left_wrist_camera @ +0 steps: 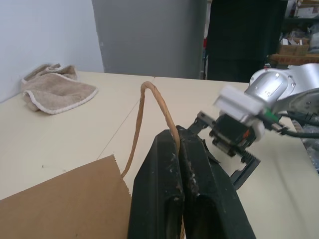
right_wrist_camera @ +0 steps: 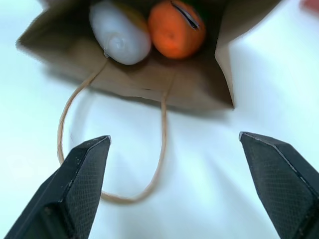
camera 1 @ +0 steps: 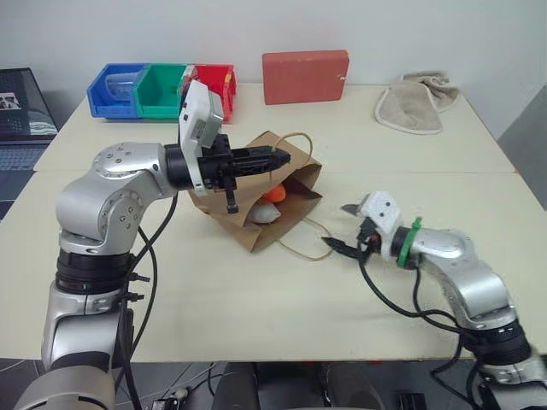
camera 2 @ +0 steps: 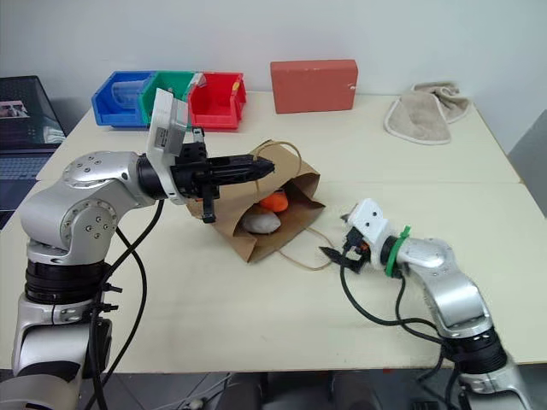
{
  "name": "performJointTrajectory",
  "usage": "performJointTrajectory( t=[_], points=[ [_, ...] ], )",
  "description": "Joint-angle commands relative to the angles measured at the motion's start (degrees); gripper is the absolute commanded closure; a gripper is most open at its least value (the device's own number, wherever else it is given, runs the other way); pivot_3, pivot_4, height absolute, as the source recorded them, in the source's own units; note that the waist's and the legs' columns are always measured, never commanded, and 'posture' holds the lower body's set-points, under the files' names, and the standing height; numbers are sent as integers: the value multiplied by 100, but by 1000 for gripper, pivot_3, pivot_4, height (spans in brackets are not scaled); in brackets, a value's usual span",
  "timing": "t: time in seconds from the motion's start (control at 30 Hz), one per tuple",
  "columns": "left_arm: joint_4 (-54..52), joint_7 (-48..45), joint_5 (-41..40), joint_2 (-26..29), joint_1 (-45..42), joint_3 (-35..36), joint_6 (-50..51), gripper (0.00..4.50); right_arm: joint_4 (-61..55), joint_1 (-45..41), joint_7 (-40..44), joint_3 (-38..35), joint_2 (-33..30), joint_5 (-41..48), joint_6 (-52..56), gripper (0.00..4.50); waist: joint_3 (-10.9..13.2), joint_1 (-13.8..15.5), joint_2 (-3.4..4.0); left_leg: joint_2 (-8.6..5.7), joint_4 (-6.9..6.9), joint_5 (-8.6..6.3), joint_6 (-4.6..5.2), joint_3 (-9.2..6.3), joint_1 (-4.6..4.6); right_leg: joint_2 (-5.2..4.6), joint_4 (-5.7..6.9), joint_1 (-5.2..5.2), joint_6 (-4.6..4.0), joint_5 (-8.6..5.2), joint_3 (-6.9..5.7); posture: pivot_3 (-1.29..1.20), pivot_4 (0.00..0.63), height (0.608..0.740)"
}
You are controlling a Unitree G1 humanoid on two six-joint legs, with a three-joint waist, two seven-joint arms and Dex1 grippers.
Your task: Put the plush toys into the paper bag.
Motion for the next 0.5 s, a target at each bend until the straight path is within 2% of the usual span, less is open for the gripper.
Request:
performJointTrajectory(
  t=[0.03, 0.1, 0.2, 0.5],
  points=[
    [-140, -21, 13, 23, -125, 41, -112, 4500, 235, -112, -297, -11, 211, 92, 412, 178, -1, 10, -2, -2, 0, 0, 0, 0, -1, -1, -3, 0, 0, 0, 0, 0, 150, 740],
    [-142, -21, 19, 23, -125, 45, -115, 4500, 383, -187, -369, 18, 312, 91, 489, 178, -1, 12, -2, -3, 0, 0, 0, 1, -1, -3, -5, 0, 0, 0, 0, 0, 150, 740],
    [-181, -31, 15, 61, -95, 73, -111, 4500, 711, -372, -398, 88, 422, 92, 630, 742, -1, 10, -1, -3, -1, 0, 0, 1, -1, -2, -4, 0, 0, 0, -1, 0, 150, 740],
    [-218, 2, 28, 105, -29, 129, -131, 4500, 844, -568, -344, -3, 525, 397, 890, 3972, -1, 7, -1, -1, -5, 0, 0, 0, -1, -1, -4, -1, 1, 0, -2, 0, 150, 740]
  ],
)
